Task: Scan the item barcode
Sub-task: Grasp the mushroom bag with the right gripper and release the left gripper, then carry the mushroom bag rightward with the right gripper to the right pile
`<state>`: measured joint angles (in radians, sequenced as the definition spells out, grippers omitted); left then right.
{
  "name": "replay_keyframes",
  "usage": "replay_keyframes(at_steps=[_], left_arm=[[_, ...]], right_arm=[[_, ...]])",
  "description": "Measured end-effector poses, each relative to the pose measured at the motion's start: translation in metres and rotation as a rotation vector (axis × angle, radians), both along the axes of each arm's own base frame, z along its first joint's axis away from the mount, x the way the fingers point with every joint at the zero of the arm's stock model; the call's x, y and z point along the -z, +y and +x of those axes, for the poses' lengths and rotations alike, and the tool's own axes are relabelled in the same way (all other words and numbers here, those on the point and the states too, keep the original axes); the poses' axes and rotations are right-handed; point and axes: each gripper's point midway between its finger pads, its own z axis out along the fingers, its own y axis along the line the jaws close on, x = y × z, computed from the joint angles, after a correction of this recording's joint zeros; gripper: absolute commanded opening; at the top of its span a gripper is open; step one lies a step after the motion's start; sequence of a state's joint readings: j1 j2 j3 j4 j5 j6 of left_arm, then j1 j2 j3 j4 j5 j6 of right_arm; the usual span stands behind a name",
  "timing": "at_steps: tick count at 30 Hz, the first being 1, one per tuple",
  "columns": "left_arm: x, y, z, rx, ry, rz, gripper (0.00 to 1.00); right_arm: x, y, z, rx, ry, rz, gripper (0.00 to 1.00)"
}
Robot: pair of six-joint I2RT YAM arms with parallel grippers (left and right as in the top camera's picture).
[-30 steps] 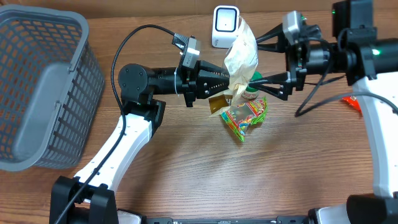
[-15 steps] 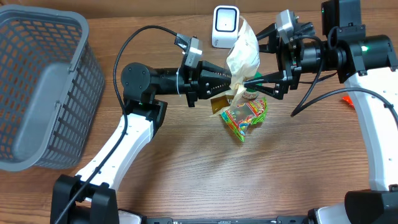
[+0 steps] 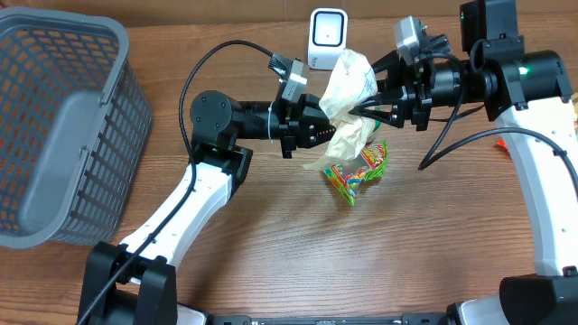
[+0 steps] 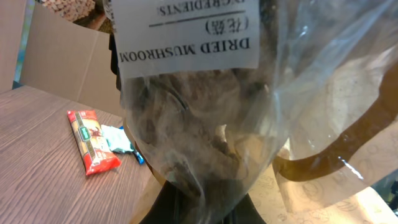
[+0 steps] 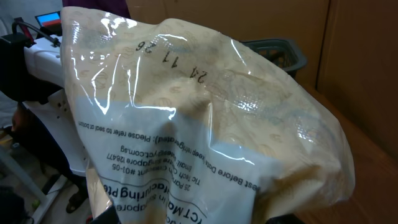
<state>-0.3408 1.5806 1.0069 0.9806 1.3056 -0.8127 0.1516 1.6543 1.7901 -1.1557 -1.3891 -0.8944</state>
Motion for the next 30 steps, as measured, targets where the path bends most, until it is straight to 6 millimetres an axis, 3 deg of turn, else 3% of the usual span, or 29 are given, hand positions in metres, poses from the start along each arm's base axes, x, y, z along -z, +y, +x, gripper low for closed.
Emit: replay_keyframes(at_steps=[2, 5, 8, 12, 14, 15, 22, 30], left_arm=[[0.000, 0.000, 0.000, 0.000, 0.000, 0.000, 0.04], [0.000, 0.000, 0.000, 0.001, 0.001, 0.001, 0.04], [0.000, 0.000, -0.001, 0.004, -0.001, 0.001, 0.14], [0.001, 0.003, 0.002, -0.003, -0.001, 0.004, 0.61], [0.002, 0.007, 0.006, -0.017, 0.007, 0.006, 0.96], [0.002, 0.011, 0.009, -0.028, 0.009, 0.007, 1.00], [0.008, 0.040, 0.030, -0.094, 0.023, 0.023, 1.00], [0.031, 0.093, 0.066, -0.231, 0.162, 0.066, 1.00]], right_arm=[[0.000, 0.000, 0.000, 0.001, 0.002, -0.001, 0.28], [0.001, 0.000, 0.000, 0.001, 0.006, -0.002, 0.07], [0.001, 0.000, 0.000, 0.001, 0.008, -0.002, 0.04], [0.000, 0.001, -0.002, -0.004, 0.009, 0.001, 0.04], [-0.001, 0.002, -0.003, -0.012, 0.011, 0.007, 0.04], [-0.001, 0.003, -0.003, -0.015, 0.010, 0.009, 0.04], [-0.016, 0.007, 0.012, -0.005, -0.072, 0.037, 0.04], [-0.025, 0.006, 0.061, 0.215, -0.046, -0.023, 0.04]])
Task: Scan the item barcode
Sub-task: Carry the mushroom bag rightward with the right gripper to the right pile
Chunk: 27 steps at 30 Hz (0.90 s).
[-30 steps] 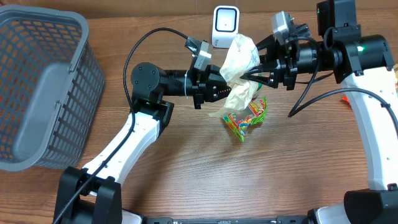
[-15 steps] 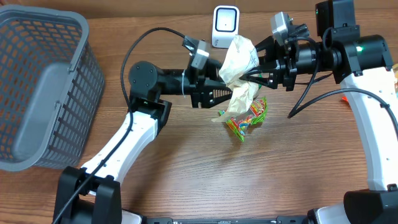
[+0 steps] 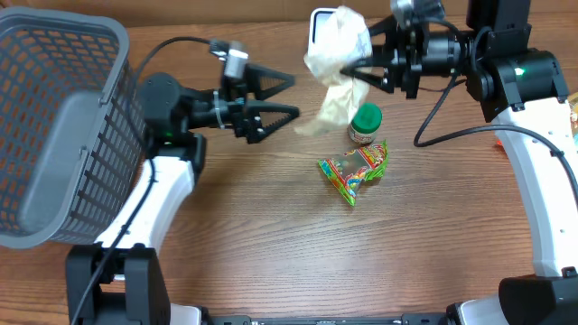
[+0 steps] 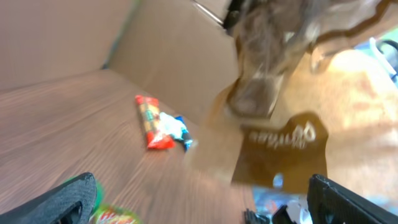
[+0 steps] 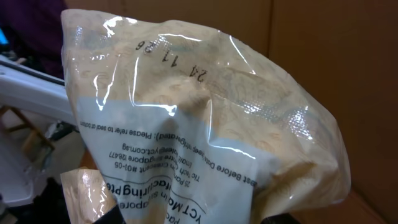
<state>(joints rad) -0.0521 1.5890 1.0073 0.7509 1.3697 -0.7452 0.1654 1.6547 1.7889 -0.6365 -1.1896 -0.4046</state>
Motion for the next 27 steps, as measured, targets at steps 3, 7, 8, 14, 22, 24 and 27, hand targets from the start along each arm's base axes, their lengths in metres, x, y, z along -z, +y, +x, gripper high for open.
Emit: replay_keyframes(at_steps=[3, 7, 8, 14, 22, 24, 27], left_arm=[[0.020, 0.017, 0.011, -0.057, 0.107, 0.020, 1.00], [0.054, 0.023, 0.021, -0.140, 0.247, 0.068, 1.00], [0.061, 0.024, 0.023, -0.161, 0.264, 0.083, 1.00], [0.118, 0.027, 0.031, -0.327, 0.385, 0.265, 1.00], [0.176, 0.026, 0.019, -0.446, 0.457, 0.545, 1.00], [0.185, 0.025, 0.015, -0.459, 0.459, 0.601, 1.00], [0.194, 0.022, 0.010, -0.471, 0.459, 0.670, 1.00]], right_arm=[[0.003, -0.005, 0.022, 0.134, 0.042, -0.025, 0.04], [0.011, -0.016, 0.055, 0.330, 0.108, -0.046, 0.04], [0.015, -0.018, 0.063, 0.367, 0.123, -0.050, 0.04], [0.082, -0.009, 0.118, 0.489, 0.273, -0.093, 0.04], [0.184, 0.003, 0.166, 0.576, 0.443, -0.167, 0.03], [0.190, 0.004, 0.174, 0.595, 0.441, -0.166, 0.03], [0.186, 0.003, 0.187, 0.622, 0.420, -0.151, 0.03]])
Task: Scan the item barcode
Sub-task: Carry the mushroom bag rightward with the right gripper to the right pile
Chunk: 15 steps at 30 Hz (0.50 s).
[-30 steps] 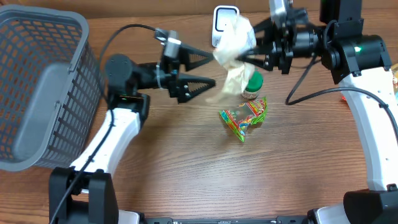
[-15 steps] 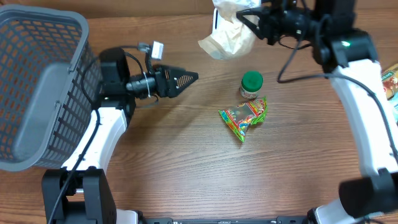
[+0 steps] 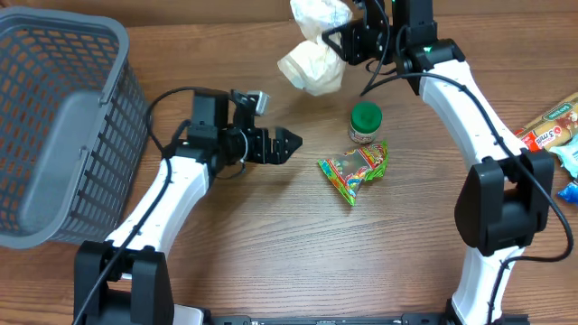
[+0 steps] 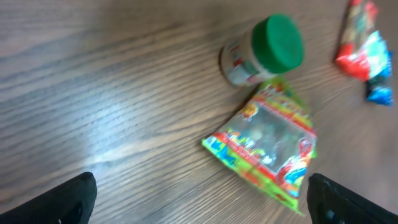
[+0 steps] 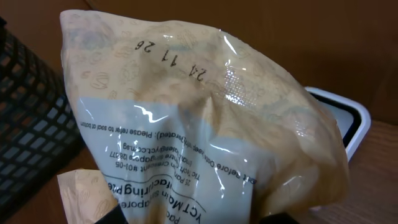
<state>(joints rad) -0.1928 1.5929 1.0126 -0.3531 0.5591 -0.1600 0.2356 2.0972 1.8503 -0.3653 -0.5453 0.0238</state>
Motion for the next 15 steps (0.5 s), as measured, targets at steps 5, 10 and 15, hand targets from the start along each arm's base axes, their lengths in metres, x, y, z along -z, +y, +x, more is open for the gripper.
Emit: replay_keyframes(at_steps=[5, 10, 15], left_arm=[[0.007, -0.006, -0.006, 0.011, 0.007, 0.055, 1.00], [0.012, -0.014, -0.015, 0.034, 0.028, 0.080, 1.00], [0.018, -0.023, -0.029, 0.068, 0.063, 0.101, 1.00]], right_arm=[[-0.017, 0.001, 0.019, 0.035, -0.075, 0.027, 0.03], [-0.017, 0.003, 0.039, 0.063, -0.090, 0.052, 0.04], [0.005, 0.008, 0.065, 0.086, -0.061, 0.070, 0.03]])
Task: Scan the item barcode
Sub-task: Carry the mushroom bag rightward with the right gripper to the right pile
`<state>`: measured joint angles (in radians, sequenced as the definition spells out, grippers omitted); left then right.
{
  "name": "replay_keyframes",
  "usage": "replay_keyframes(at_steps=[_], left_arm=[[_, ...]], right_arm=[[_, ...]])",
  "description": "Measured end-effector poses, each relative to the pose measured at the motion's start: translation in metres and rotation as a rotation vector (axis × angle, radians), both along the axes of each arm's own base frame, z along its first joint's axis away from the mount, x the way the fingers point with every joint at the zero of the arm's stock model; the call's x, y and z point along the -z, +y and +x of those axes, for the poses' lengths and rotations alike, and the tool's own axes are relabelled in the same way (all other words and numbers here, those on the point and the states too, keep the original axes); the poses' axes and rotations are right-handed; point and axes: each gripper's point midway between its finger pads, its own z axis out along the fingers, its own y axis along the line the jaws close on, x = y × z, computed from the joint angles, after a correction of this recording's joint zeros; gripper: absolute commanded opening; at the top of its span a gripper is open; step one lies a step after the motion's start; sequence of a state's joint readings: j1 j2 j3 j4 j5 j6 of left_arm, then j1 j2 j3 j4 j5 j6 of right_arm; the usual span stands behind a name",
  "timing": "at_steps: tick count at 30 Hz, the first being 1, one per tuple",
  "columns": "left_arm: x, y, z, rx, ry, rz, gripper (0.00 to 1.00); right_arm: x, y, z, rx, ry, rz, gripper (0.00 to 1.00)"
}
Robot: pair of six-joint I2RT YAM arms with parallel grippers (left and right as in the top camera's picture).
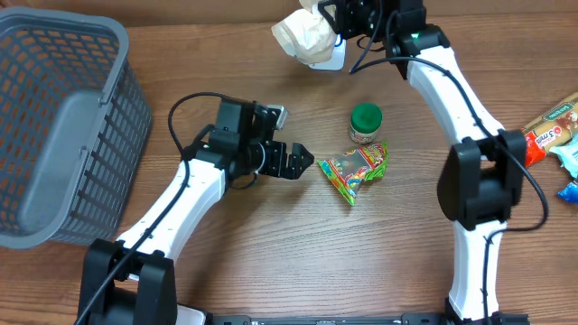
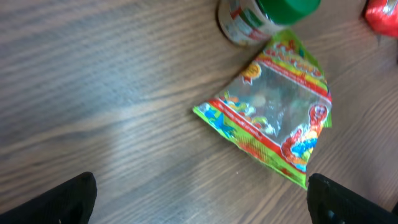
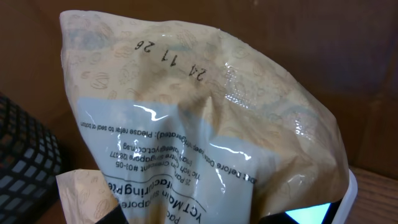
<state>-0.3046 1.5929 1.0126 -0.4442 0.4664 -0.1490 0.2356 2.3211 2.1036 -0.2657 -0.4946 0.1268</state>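
A beige plastic bag of dried mushrooms (image 1: pixel 302 36) hangs at the table's far edge, with my right gripper (image 1: pixel 336 20) shut on it. It covers most of the white scanner (image 1: pixel 330 62). In the right wrist view the bag (image 3: pixel 205 118) fills the frame, its white printed label facing the camera. A lit blue corner of the scanner (image 3: pixel 314 214) shows below it, and the right gripper (image 3: pixel 193 218) is mostly hidden by the bag. My left gripper (image 1: pixel 304 161) is open low over the table, its fingertips (image 2: pixel 78 199) wide apart with nothing between them.
A green snack packet (image 1: pixel 355 171) (image 2: pixel 273 121) lies just right of the left gripper, with a green-lidded jar (image 1: pixel 365 124) (image 2: pixel 261 15) behind it. A grey basket (image 1: pixel 63 126) stands at the left. Loose snack packs (image 1: pixel 549 126) lie at the right edge.
My right gripper has carried the bag a little further back and left, over the scanner. My open left gripper has shifted right, closer to the green packet.
Both grippers first held the bag together in front of the scanner. Then the left gripper was open and drawn back to the left, while the right alone held the bag. After that the left hung low by the packet, and the bag was at the far edge.
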Motion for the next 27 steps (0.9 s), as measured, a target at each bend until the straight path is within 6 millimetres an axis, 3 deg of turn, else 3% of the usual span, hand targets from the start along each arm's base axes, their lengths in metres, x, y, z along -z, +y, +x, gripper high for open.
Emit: replay_keyframes(at_steps=[6, 17, 21, 27], left_arm=[[0.006, -0.009, -0.013, 0.030, 0.023, 0.040, 1.00], [0.007, -0.008, -0.012, 0.024, 0.022, 0.052, 1.00], [0.010, -0.006, -0.016, 0.025, 0.041, 0.059, 1.00], [0.014, -0.003, -0.025, 0.025, 0.082, 0.074, 1.00]], right_arm=[[0.032, 0.002, 0.015, 0.022, 0.051, 0.009, 0.03], [0.046, 0.000, 0.017, 0.044, 0.092, 0.006, 0.04], [0.041, -0.001, 0.017, 0.046, 0.108, 0.007, 0.04], [0.010, -0.014, 0.017, 0.064, 0.121, 0.005, 0.04]])
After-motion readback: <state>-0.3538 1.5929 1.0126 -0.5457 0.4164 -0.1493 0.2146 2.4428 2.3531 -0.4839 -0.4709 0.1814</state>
